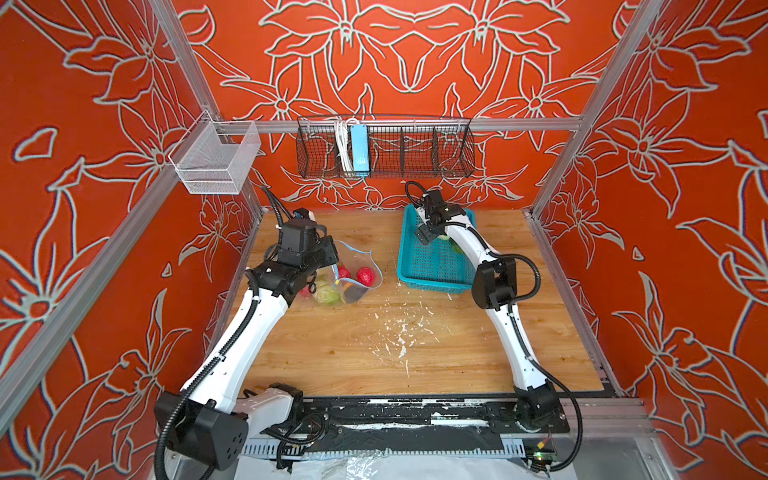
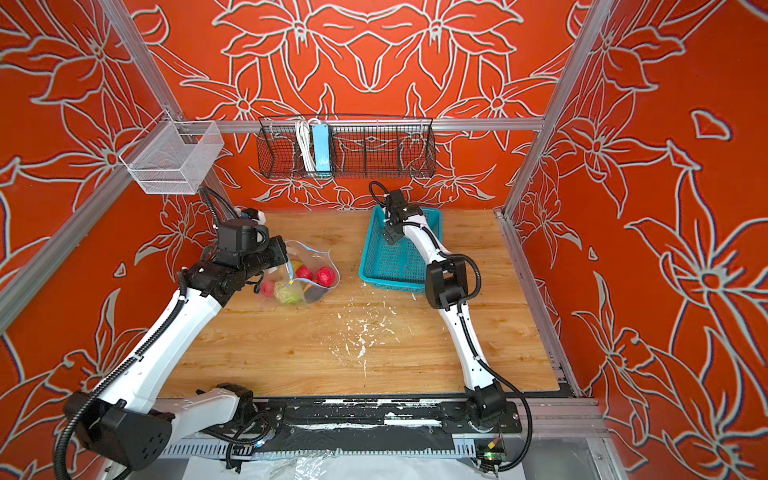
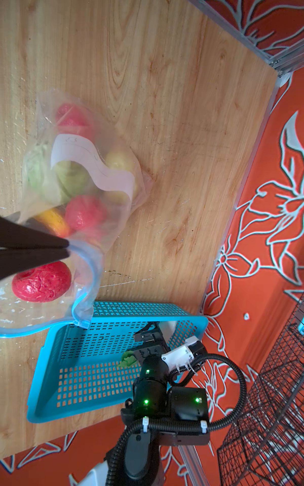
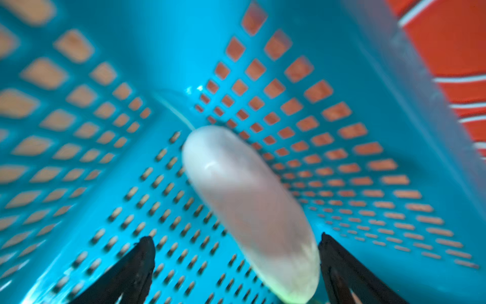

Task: Place the food in the zip-top bag and seal the zipper
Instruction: 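Close the right gripper on the pale cucumber in the basket, then lift the pale cucumber up out of the basket with the right gripper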

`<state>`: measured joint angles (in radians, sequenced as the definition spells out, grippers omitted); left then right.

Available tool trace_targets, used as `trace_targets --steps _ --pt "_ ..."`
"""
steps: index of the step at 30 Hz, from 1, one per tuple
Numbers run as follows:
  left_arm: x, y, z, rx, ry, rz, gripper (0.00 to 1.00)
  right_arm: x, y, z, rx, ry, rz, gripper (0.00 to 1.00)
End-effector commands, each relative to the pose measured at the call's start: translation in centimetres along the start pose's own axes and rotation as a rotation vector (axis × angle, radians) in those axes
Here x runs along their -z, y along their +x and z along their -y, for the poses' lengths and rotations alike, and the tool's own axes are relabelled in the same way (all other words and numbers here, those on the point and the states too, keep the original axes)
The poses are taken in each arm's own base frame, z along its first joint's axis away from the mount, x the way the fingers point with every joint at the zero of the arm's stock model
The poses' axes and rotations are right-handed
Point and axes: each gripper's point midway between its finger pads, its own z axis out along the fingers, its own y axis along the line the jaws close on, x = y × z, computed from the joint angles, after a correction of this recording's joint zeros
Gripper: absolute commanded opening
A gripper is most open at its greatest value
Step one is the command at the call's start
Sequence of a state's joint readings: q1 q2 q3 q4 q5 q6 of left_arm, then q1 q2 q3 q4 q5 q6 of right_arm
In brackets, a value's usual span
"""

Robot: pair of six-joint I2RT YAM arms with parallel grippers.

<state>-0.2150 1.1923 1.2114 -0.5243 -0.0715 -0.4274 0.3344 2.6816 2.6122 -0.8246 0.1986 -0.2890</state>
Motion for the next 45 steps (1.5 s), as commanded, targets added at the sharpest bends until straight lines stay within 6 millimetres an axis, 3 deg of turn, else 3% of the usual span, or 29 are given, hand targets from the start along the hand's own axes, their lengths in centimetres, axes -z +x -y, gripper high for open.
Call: trace_targets --steps 1,8,15,17,19,25,32,45 --pt "-0.3 -0.7 -0.3 0.005 -0.021 0.019 0.00 -1.5 0.2 1.1 0.047 0.071 -0.008 0.98" --pt "-0.3 -0.8 -0.5 0.000 -0.036 0.023 0.00 -3.0 1.3 1.0 0.035 0.061 -0.034 0.97" --pt "-0.4 -0.5 -0.6 0.012 -0.036 0.013 0.00 -2.5 0.8 0.0 0.004 -0.003 -0.011 0.70" --pt "-0.3 -0.5 -0.6 0.017 -0.034 0.013 0.00 -2.0 0.6 0.0 -0.009 -0.018 -0.007 0.57" --pt "-0.2 -0.4 -0.6 0.020 -0.035 0.010 0.00 -1.1 0.2 -0.1 -0.025 -0.034 0.003 0.51" --pt "-0.2 -0.1 -0.3 0.030 -0.010 0.000 0.00 3.7 -2.3 0.8 -0.145 -0.075 0.089 0.36" --pt "0.4 0.0 0.1 0.020 0.024 0.016 0.00 11.4 -6.3 0.8 -0.319 -0.226 0.294 0.36" --pt "1.0 0.1 1.6 0.034 0.122 0.023 0.00 18.9 -8.2 -0.5 -0.644 -0.484 0.499 0.36"
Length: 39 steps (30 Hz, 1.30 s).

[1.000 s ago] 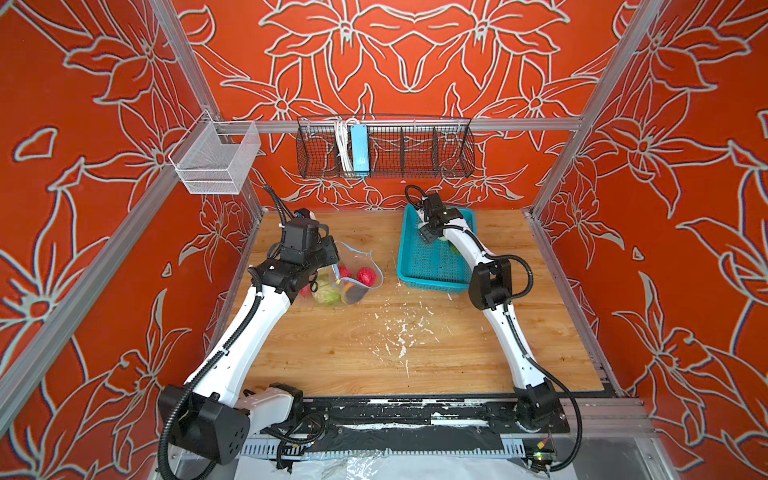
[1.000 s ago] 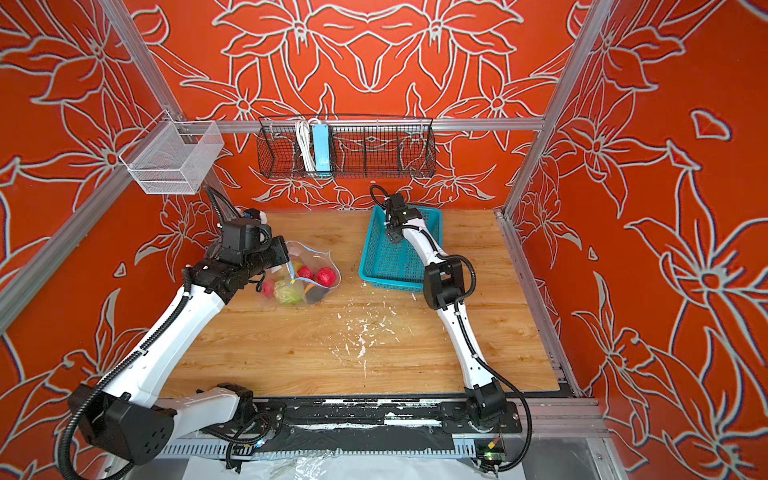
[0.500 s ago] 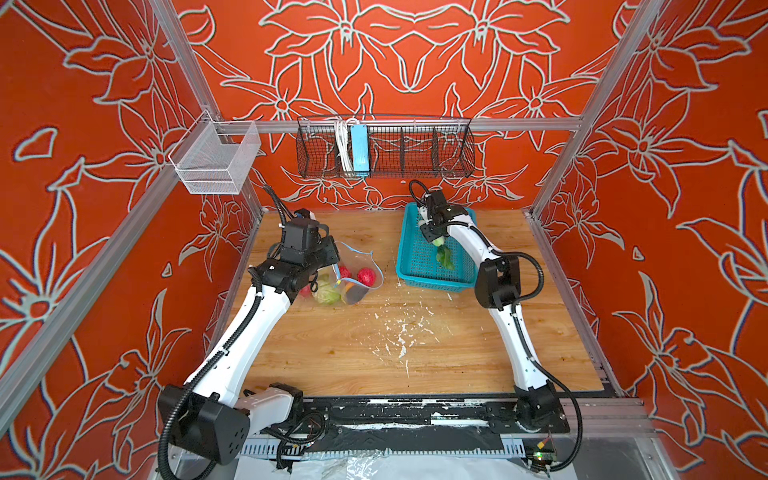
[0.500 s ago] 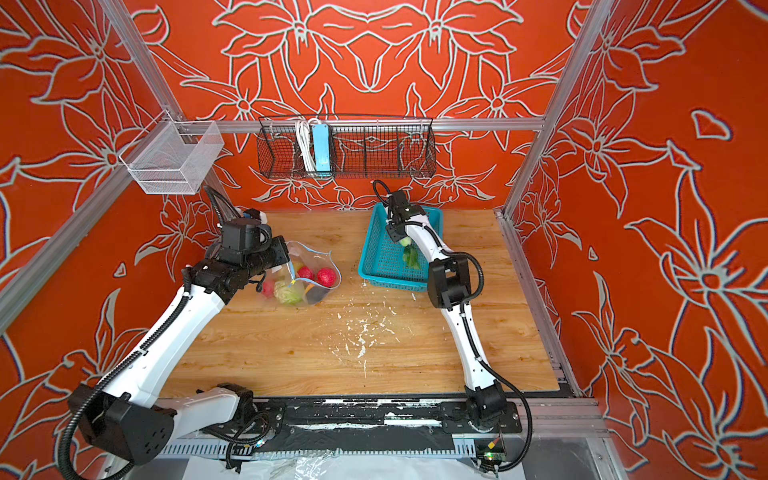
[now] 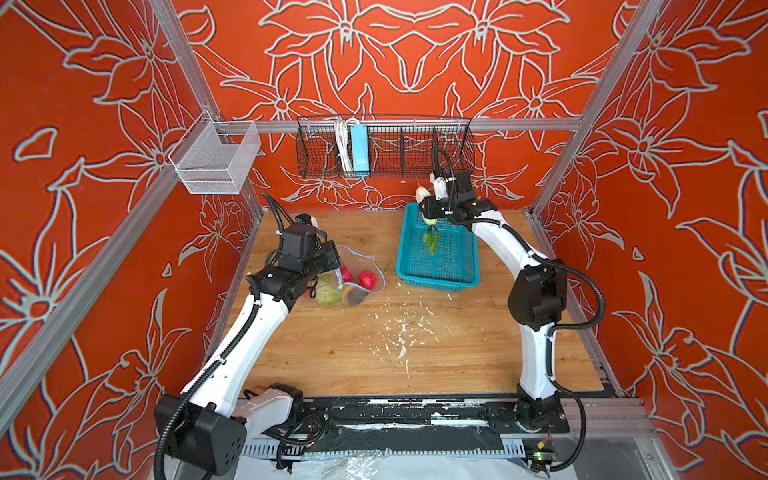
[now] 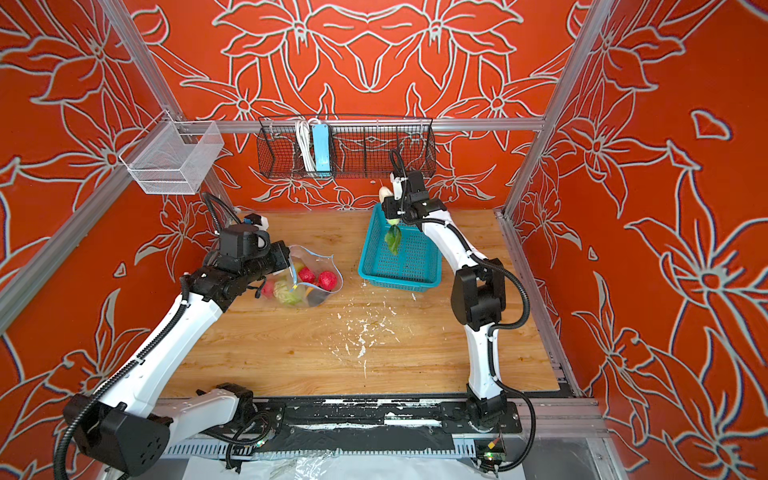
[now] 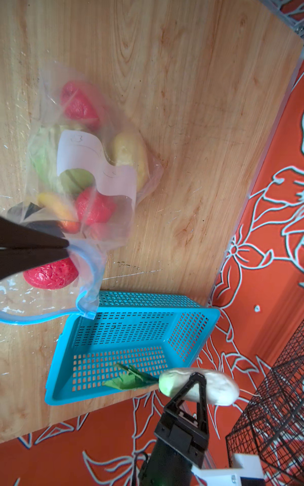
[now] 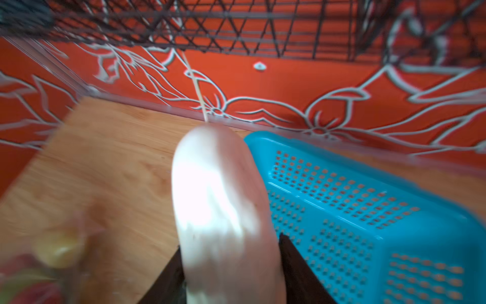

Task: Place the food in the zip-top bag and seal the zipper
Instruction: 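Lift the pale cucumber up out of the basket with the right gripper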

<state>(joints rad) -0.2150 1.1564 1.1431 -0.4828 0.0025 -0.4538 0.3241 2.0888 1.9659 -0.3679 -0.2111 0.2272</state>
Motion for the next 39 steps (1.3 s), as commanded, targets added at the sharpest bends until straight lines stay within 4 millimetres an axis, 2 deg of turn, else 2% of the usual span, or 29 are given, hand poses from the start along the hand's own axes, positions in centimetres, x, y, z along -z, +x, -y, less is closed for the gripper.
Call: trace_targets --steps 1,4,14,19,28,34,39 --pt "0.9 -1.3 1.3 0.009 0.060 0.043 0.00 1.7 -1.7 -1.7 -0.146 -0.093 0.089 0.36" --pt "0.8 -1.0 1.8 0.021 0.094 0.029 0.00 3.5 -2.2 -2.1 -0.175 -0.080 0.147 0.36" --pt "0.4 -0.7 3.0 0.095 0.158 -0.015 0.00 8.7 -1.9 -2.2 -0.206 0.025 0.285 0.38" --pt "0.8 -0.3 3.7 0.110 0.184 -0.032 0.00 11.0 -1.8 -2.1 -0.217 0.060 0.336 0.37" --pt "1.7 -0.3 4.0 0.143 0.205 -0.030 0.00 12.9 -1.4 -2.9 -0.246 0.067 0.394 0.37" --pt "1.5 0.1 4.0 0.173 0.205 -0.049 0.00 13.5 -1.2 -4.0 -0.275 0.030 0.406 0.37" --pt "1.3 0.4 4.3 0.202 0.218 -0.068 0.00 14.8 -1.2 -5.2 -0.286 0.018 0.443 0.37"
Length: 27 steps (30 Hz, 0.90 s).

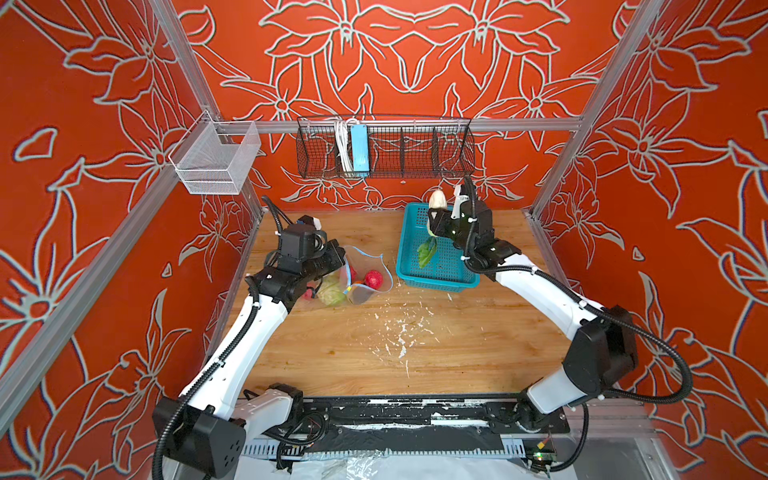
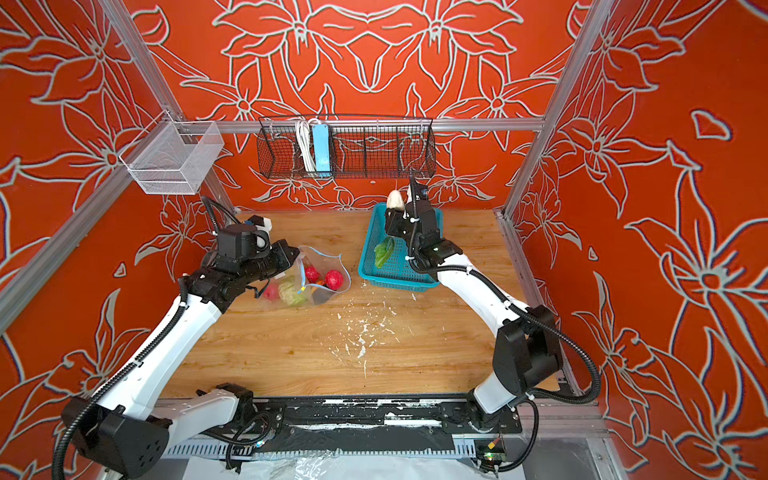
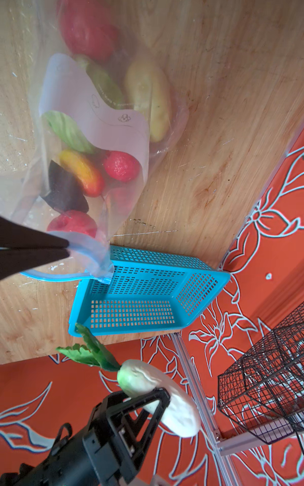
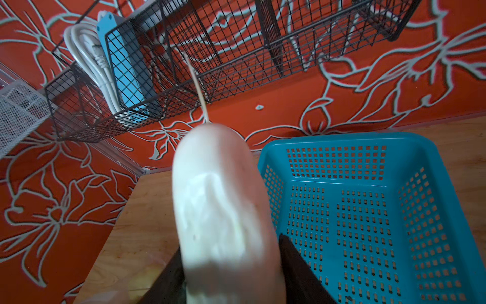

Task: Place the food in the zip-top bag and seal the zipper
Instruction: 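Lift the pale cucumber up out of the basket with the right gripper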

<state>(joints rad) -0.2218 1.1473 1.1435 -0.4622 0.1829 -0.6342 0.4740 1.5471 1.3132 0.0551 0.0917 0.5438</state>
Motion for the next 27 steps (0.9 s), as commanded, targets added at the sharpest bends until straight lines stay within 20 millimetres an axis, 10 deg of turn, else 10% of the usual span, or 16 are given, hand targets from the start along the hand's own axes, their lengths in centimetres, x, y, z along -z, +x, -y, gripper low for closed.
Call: trace_targets --steps 1,27 --pt "0.4 -0.4 1.4 0.035 0.054 0.007 0.00 2.0 -2.3 -1.5 -0.042 -0.021 0.100 0.37" --pt "-0.6 -0.1 3.0 0.121 0.076 -0.017 0.00 5.0 -0.8 -9.5 -0.045 -0.065 0.280 0.34"
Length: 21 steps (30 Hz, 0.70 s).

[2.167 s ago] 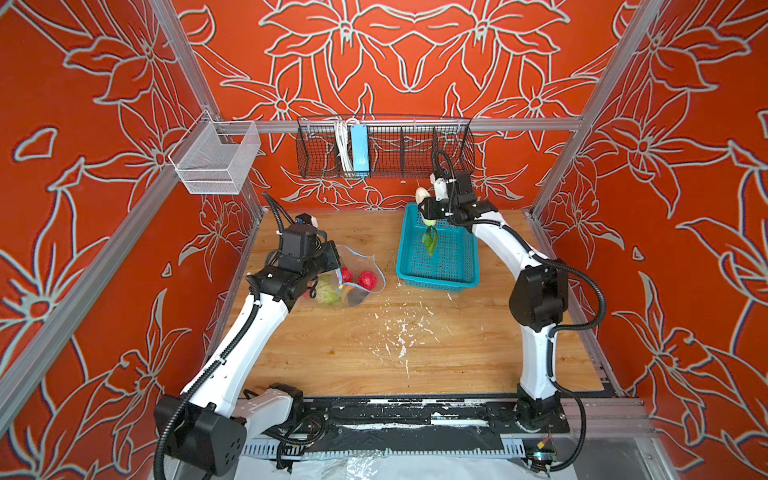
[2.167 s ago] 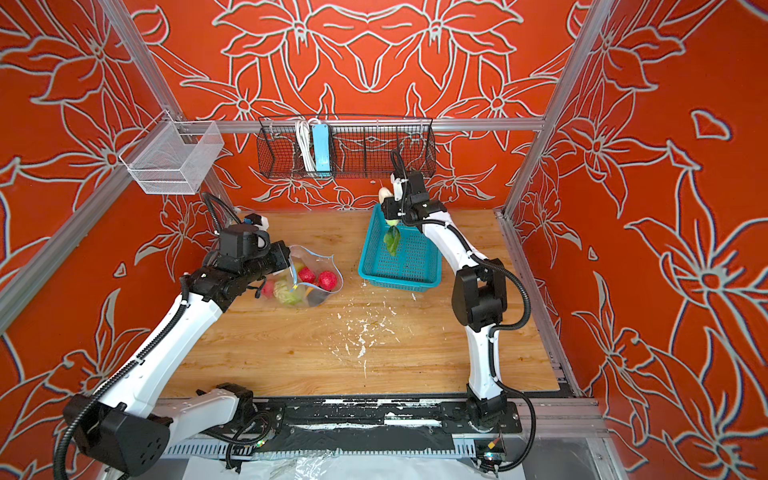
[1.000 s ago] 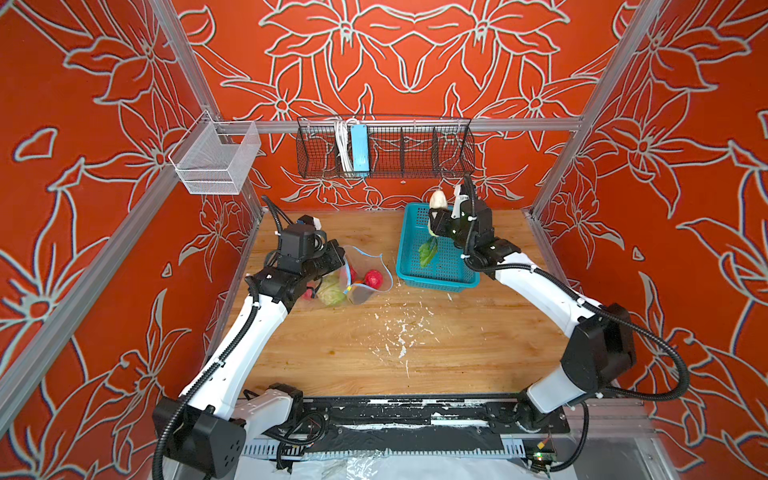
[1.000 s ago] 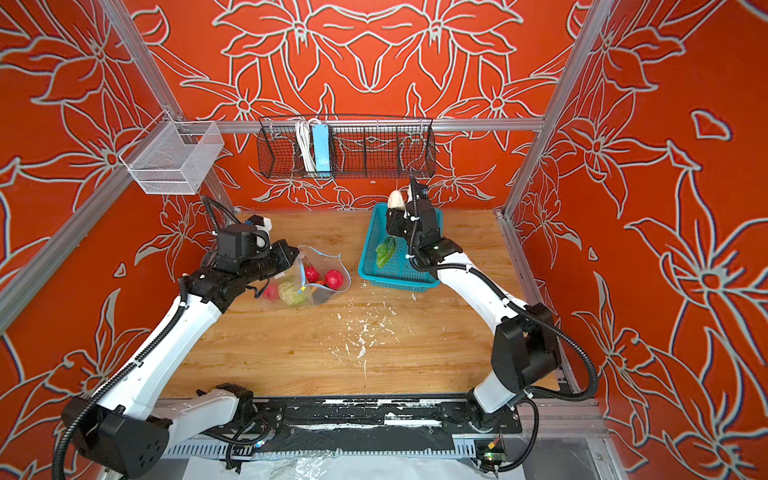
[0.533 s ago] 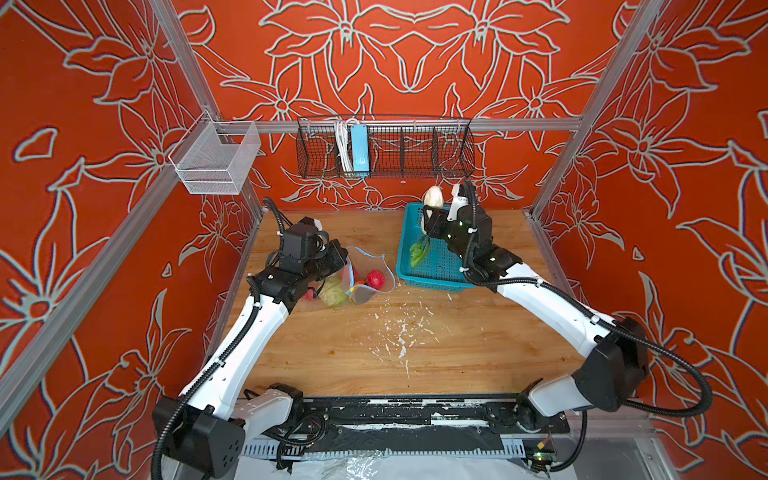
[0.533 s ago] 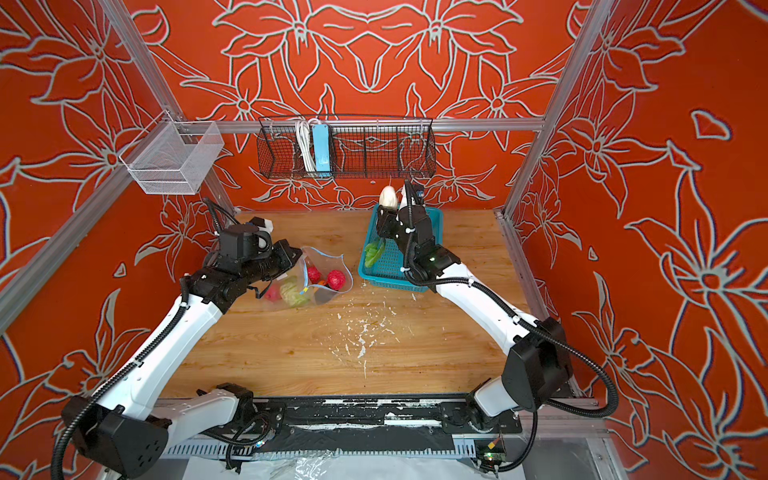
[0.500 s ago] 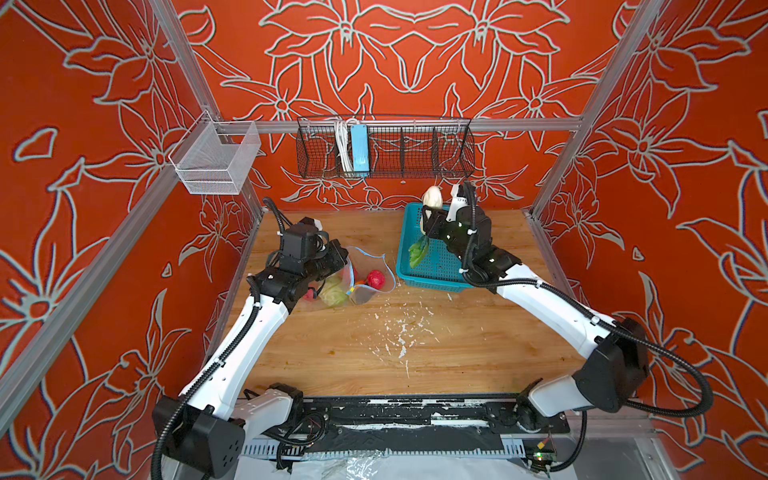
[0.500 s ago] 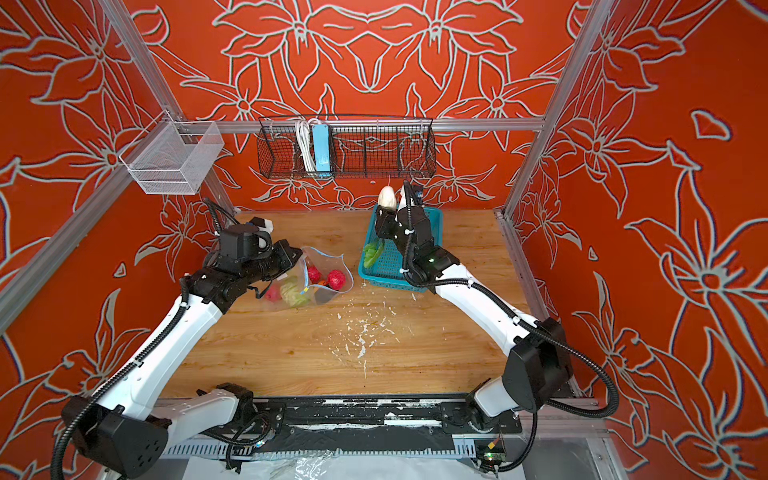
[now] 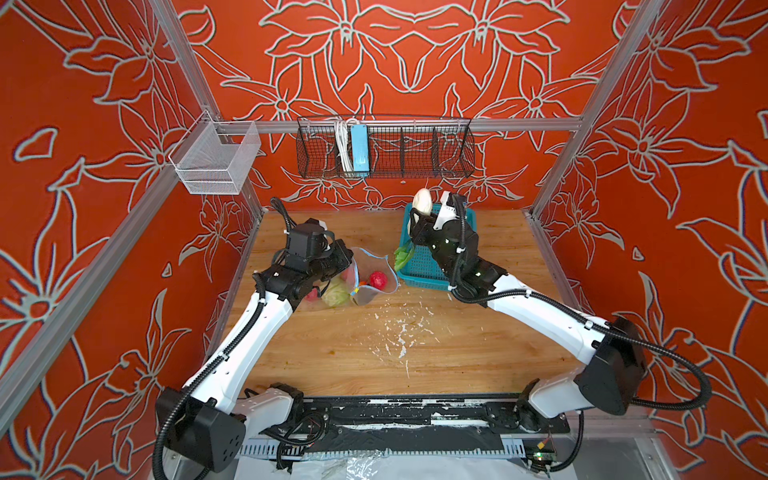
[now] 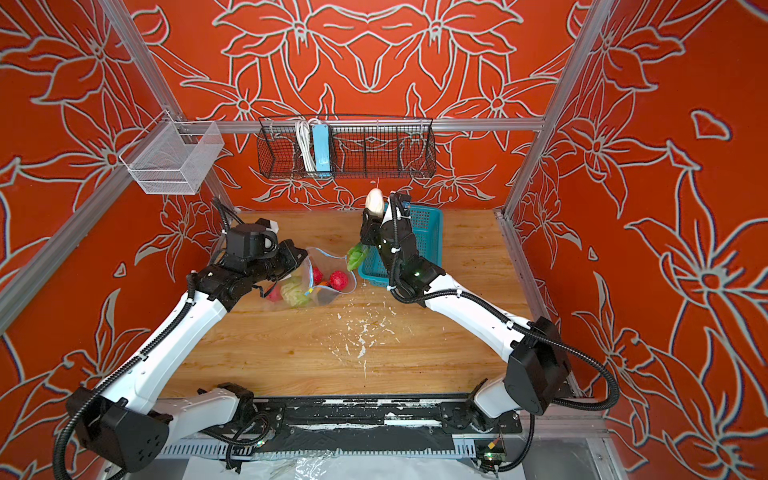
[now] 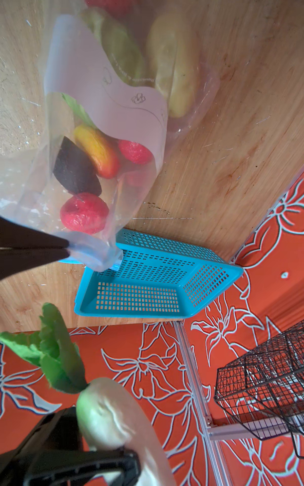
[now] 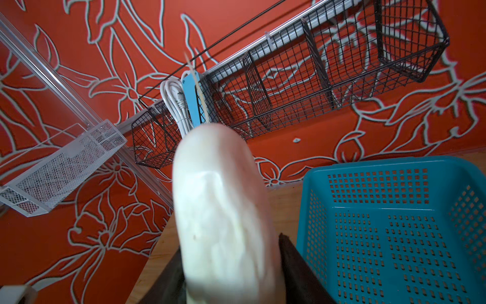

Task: Place the food in the zip-top bag and seal the zipper
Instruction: 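Lift the pale cucumber up out of the basket with the right gripper, then carry the pale cucumber toward the bag opening held by the left gripper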

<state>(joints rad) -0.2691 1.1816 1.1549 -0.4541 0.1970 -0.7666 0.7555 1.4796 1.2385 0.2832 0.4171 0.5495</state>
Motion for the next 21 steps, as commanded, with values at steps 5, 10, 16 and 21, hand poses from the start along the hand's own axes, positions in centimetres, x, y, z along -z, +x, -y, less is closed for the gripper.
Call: trace_targets --steps 5,10,16,21 --pt "0.2 -1.0 2.3 0.023 0.062 0.019 0.00 0.1 -0.1 -2.1 -0.001 0.007 0.083 0.34" --pt "-0.6 -0.6 2.2 0.034 0.056 -0.006 0.00 -0.2 1.0 -2.3 0.006 0.068 0.111 0.31" --pt "-0.9 -0.7 2.9 0.052 0.073 -0.016 0.00 -0.5 1.6 -3.3 0.052 0.091 0.156 0.31" --pt "-1.2 -1.0 3.5 0.062 0.074 -0.026 0.00 -0.9 2.2 -4.1 0.084 0.087 0.181 0.31"
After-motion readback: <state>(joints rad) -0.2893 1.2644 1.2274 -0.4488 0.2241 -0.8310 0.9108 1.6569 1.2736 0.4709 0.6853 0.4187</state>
